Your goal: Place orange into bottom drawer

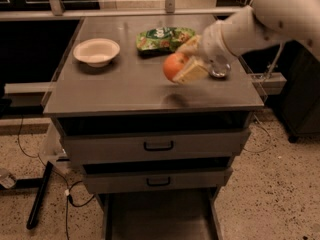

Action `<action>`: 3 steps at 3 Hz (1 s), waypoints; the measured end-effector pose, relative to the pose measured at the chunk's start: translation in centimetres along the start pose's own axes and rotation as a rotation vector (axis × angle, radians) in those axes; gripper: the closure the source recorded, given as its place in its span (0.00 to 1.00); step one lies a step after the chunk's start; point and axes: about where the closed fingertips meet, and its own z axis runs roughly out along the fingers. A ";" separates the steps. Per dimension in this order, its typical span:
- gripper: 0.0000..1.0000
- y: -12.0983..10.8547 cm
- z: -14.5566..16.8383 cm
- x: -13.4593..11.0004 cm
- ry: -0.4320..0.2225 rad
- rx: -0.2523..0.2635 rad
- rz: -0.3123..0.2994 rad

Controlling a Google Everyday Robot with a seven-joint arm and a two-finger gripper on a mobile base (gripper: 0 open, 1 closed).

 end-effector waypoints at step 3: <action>1.00 18.1 -7.3 7.9 0.062 0.042 0.072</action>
Offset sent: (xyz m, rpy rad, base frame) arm -0.2304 -0.1180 -0.0734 -0.0695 0.0009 -0.1128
